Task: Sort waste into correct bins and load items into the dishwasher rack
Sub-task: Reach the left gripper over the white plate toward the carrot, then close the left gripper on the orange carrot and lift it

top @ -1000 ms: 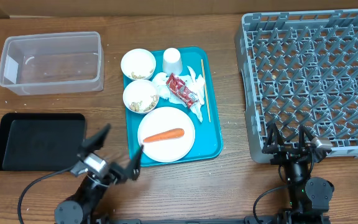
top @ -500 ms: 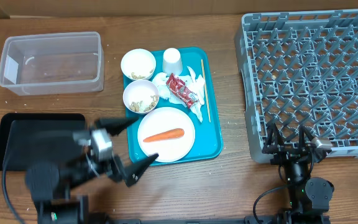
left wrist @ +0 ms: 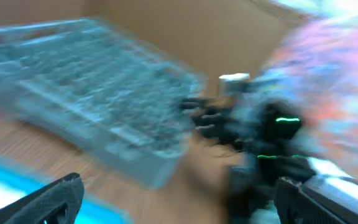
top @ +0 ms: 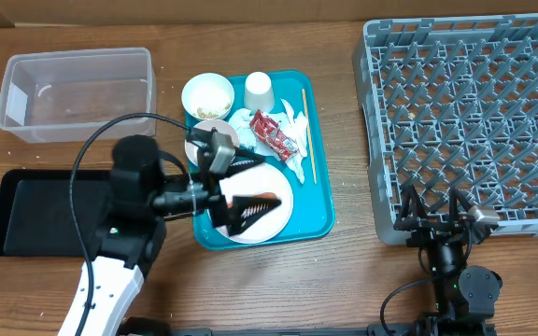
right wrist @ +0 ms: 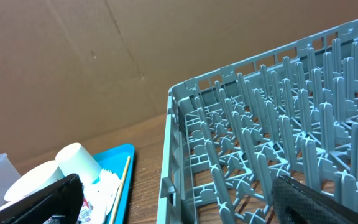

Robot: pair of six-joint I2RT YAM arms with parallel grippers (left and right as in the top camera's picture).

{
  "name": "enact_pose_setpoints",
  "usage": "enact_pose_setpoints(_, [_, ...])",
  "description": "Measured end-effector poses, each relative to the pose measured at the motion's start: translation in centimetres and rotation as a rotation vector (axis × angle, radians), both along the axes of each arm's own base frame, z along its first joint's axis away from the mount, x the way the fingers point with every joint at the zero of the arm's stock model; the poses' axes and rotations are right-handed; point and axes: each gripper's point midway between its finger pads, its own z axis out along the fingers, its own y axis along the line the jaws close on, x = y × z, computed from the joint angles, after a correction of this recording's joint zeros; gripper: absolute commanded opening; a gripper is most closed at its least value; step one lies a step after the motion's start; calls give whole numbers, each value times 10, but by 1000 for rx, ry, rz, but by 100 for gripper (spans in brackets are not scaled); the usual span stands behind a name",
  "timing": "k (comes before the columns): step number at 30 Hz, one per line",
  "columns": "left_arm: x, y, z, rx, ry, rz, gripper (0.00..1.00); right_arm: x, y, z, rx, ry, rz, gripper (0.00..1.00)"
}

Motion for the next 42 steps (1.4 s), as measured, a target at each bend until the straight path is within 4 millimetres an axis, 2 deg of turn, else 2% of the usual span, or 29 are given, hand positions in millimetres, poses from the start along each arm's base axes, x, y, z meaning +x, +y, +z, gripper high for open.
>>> enact_pose_setpoints(2, [19,9,-18,90,5,136,100,0,0,0,0,0,0,100])
enact_pose_setpoints(5, [51,40,-50,280,6,389,100,0,0,0,0,-1,0,100])
enact_pose_setpoints(7, [60,60,-65,379,21,501,100,0,0,0,0,0,0,100])
enact_pose_setpoints(9, [60,69,-76,430,53,542,100,0,0,0,0,0,0,100])
enact_pose_setpoints(12, [51,67,-85,467,71,502,100,0,0,0,0,0,0,100])
enact_pose_setpoints(15, [36,58,-102,546,96,443,100,0,0,0,0,0,0,100])
enact_pose_setpoints(21, [25,42,-156,811,95,381,100,0,0,0,0,0,0,100])
enact_pose_setpoints(22, [24,39,-170,884,84,364,100,0,0,0,0,-1,0,100])
enact_pose_setpoints(28, [32,53,-212,1096,79,389,100,0,0,0,0,0,0,100])
enact_pose_setpoints(33, [31,59,-232,1161,108,373,100,0,0,0,0,0,0,100])
enact_pose_setpoints(37, [24,47,-246,1157,106,253,100,0,0,0,0,0,0,100])
enact_pose_setpoints(42, [20,39,-261,1150,121,183,99,0,0,0,0,-1,0,100])
